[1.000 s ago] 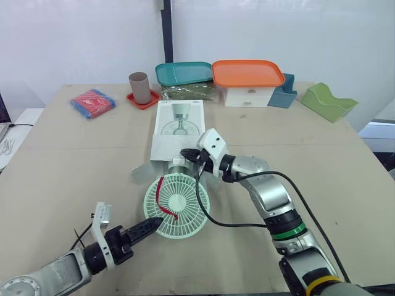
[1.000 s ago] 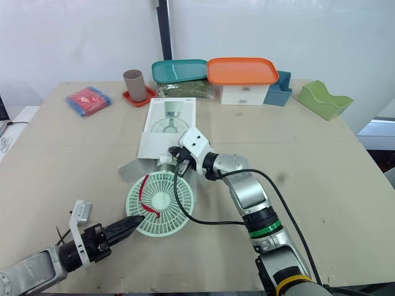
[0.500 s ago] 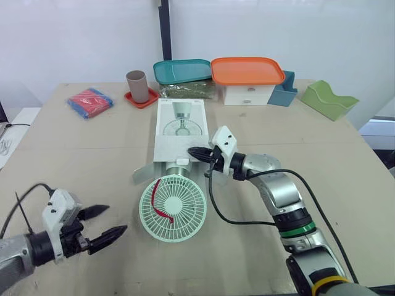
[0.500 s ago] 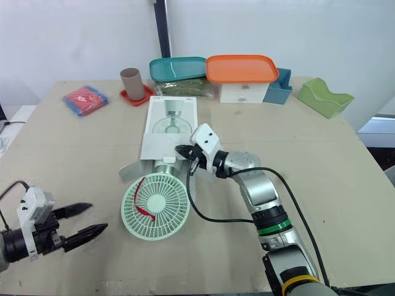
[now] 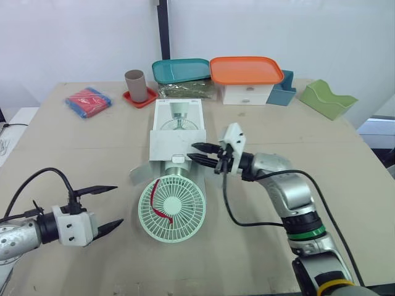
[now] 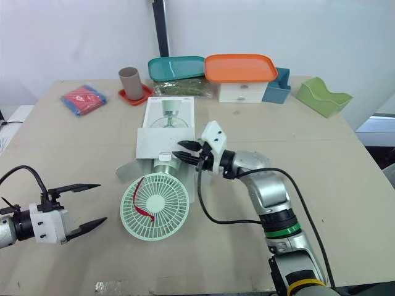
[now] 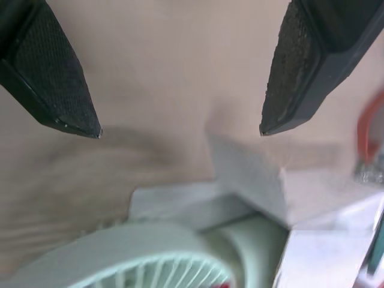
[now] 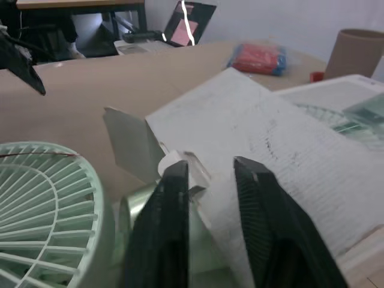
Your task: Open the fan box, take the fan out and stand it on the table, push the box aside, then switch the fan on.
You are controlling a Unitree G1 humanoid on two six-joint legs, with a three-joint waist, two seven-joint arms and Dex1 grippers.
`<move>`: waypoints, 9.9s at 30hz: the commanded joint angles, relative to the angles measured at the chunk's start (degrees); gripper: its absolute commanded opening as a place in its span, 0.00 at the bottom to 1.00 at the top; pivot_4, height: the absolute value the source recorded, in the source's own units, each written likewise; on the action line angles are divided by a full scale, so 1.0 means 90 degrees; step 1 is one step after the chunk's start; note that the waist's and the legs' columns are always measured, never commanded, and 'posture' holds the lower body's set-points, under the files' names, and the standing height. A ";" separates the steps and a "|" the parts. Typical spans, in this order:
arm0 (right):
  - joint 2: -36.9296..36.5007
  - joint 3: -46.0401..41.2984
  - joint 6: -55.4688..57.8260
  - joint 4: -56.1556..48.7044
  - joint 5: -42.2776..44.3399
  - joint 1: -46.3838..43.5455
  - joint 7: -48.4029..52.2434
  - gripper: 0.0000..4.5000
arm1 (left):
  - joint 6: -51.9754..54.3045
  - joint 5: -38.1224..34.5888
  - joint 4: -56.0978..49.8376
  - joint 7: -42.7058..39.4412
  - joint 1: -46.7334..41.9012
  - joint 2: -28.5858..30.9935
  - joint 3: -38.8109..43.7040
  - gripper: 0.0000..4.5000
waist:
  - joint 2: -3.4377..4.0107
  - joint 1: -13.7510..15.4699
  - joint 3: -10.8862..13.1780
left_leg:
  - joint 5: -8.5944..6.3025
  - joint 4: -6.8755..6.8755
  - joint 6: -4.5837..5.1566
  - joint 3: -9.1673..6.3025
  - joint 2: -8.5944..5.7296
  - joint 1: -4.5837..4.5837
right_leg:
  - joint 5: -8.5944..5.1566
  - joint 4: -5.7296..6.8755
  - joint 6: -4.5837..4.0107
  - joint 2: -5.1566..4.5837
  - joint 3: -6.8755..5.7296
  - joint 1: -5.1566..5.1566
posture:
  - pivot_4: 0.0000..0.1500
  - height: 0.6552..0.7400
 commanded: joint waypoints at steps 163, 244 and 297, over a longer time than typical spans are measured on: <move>-0.0637 -0.0153 -0.1421 0.0381 0.0947 0.0774 0.2256 1.00 | 0.7127 -0.7175 -0.3407 0.6728 -0.0105 -0.0848 0.2819 0.43 | -0.0023 0.0094 0.0020 | -0.0026 0.0123 0.0024 0.0060 0.0019 0.0043 | 0.0025 0.0102 0.0002 0.0048 0.0070 0.0022 | 1.00 1.00; -0.0727 -0.0083 -0.1354 -0.0065 0.0856 0.1082 0.1960 1.00 | 0.7484 -0.4836 -0.3011 0.5318 -0.2017 -0.1685 0.2164 0.99 | -0.0022 0.0090 0.0020 | -0.0028 0.0121 0.0005 0.0060 0.0023 0.0048 | 0.0025 0.0101 0.0003 0.0049 0.0071 0.0023 | 1.00 1.00; -0.0793 -0.0053 -0.1281 -0.0077 0.0850 0.1117 0.2033 1.00 | 0.7652 -0.5839 -0.3695 0.5687 -0.3162 -0.1322 0.1745 0.99 | -0.0028 0.0093 0.0023 | -0.0026 0.0121 0.0001 0.0058 0.0022 0.0047 | 0.0024 0.0100 0.0004 0.0049 0.0070 0.0024 | 1.00 1.00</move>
